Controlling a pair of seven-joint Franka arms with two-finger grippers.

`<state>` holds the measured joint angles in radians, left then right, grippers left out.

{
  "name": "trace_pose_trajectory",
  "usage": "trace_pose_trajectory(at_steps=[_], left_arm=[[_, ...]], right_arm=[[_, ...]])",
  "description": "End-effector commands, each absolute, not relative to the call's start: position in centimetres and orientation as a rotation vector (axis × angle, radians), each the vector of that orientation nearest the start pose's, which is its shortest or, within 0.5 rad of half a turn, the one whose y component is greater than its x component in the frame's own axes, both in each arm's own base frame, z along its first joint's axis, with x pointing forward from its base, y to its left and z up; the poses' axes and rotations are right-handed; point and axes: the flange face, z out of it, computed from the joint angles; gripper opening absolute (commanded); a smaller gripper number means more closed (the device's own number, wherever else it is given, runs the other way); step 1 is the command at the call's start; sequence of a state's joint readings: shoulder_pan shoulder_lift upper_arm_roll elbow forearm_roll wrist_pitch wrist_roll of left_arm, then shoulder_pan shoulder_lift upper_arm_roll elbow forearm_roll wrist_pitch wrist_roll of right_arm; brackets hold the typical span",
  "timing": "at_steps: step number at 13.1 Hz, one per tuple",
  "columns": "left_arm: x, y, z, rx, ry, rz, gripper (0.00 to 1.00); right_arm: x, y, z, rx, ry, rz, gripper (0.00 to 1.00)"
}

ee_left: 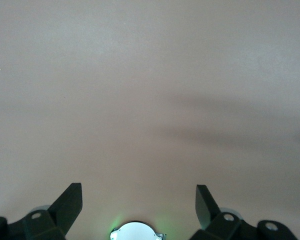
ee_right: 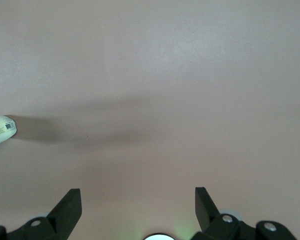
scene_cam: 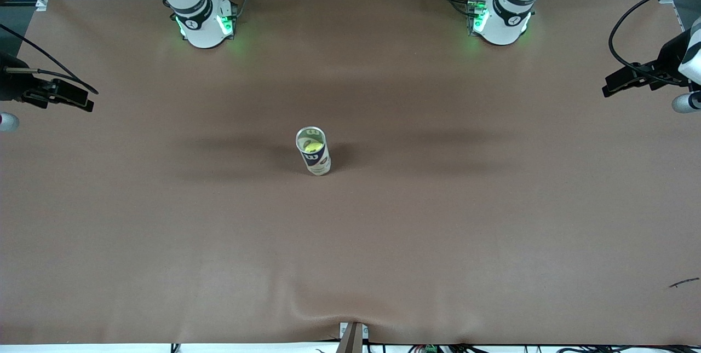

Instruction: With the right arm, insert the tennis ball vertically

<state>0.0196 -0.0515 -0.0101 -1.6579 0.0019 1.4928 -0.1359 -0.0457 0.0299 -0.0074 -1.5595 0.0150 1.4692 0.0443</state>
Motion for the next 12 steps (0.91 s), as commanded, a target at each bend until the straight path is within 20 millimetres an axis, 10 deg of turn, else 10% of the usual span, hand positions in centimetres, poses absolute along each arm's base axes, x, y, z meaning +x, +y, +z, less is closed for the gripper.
trace_pose_trajectory(at_steps=[1,12], left_arm=[[52.9,0.4,60.7,-3.138,-0.231,0.158,1.00],[53.1,0.4,62.0,-3.150,-0.099,0.083,1.00]], right_arm=[[54.8,-3.0,61.3,-3.126,0.175,0.176,1.00],[54.6,-2.9,61.6,-3.124,0.174,0.173,1.00]])
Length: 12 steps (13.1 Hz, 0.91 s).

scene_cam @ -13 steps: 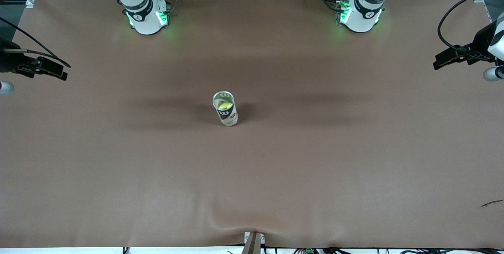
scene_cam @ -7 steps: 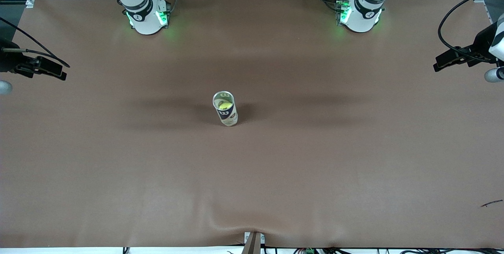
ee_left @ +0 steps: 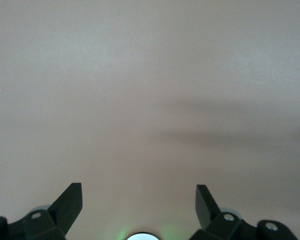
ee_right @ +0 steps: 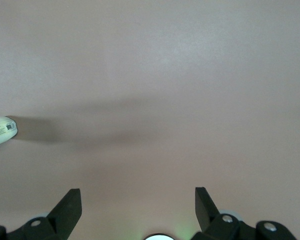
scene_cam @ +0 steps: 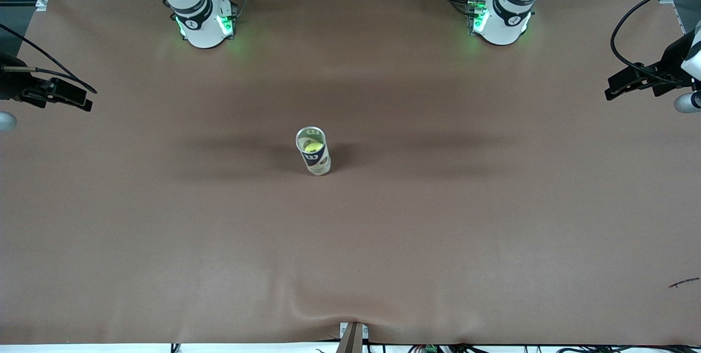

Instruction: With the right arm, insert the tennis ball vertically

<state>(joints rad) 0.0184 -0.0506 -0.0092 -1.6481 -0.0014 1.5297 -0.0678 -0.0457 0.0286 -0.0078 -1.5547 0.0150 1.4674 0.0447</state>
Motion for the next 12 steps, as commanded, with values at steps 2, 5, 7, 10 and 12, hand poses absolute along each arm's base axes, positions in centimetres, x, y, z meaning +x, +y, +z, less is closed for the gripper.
trace_pose_trajectory(at_steps=[2,5,7,10,12], left_arm=[[53.24,0.34,62.15,-3.144,-0.094,0.075,1.00],[53.29,0.37,62.22,-3.141,-0.092,0.072,1.00],[53.25,0.14,62.30,-3.140,-0.082,0.070,1.00],[53.16,0.16,62.41,-3.139,-0.053,0.072,1.00],[53.20,0.22,62.33,-3.142,-0.010,0.075,1.00]], right_arm=[[54.57,-2.93,61.58,-3.124,0.174,0.175,1.00],[54.45,-2.92,61.62,-3.124,0.172,0.183,1.00],[54.40,-3.25,61.59,-3.123,0.179,0.187,1.00],[54.35,-3.41,61.75,-3.123,0.184,0.183,1.00],[54.19,-3.32,62.00,-3.123,0.181,0.185,1.00]])
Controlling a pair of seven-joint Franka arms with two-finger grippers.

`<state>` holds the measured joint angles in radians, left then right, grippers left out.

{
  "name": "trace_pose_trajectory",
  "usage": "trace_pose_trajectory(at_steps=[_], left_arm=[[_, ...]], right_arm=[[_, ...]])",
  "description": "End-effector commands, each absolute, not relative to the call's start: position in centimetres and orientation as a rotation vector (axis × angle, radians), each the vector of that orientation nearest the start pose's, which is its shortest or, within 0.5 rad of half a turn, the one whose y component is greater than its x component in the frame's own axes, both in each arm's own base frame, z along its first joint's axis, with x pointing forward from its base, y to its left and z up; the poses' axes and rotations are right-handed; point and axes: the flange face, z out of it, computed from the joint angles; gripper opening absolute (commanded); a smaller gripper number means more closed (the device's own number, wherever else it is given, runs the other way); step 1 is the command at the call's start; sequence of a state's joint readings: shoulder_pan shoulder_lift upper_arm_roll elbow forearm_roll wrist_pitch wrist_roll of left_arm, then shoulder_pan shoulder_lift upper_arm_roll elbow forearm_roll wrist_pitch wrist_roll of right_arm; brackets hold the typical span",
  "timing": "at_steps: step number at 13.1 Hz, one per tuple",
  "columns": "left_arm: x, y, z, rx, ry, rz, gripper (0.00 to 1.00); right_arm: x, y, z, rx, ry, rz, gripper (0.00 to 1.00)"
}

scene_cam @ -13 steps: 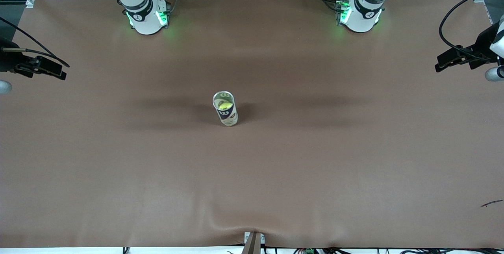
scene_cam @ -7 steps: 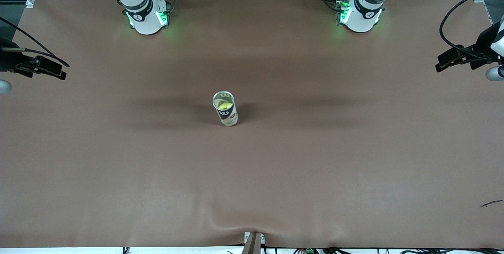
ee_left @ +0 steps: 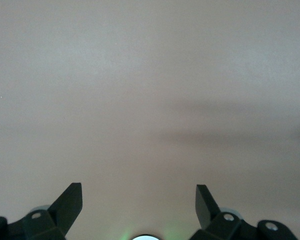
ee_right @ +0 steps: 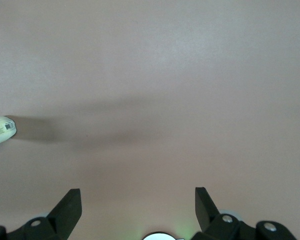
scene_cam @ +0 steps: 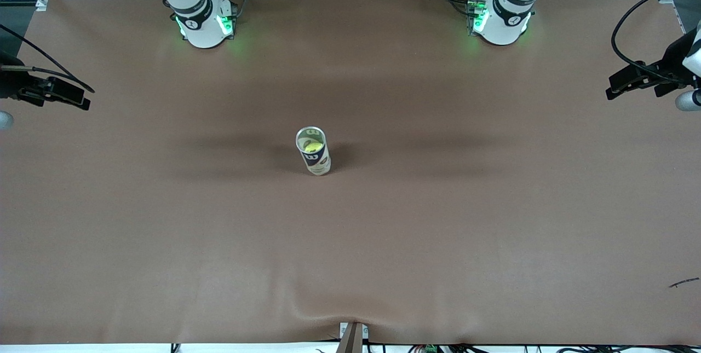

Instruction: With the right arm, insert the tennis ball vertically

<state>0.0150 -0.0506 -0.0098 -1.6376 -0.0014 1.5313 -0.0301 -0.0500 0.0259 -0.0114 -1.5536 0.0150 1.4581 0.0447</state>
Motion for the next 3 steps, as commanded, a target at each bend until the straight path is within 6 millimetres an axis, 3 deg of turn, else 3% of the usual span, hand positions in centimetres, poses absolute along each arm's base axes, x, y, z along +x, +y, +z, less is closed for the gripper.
trace_pose_trajectory(at_steps=[1,3], left_arm=[[53.20,0.22,62.33,-3.142,-0.010,0.075,1.00],[53.16,0.12,62.41,-3.144,-0.007,0.072,1.00]], right_arm=[[54.14,-3.32,62.10,-3.123,0.181,0.187,1.00],[54.14,-3.32,62.17,-3.123,0.184,0.185,1.00]])
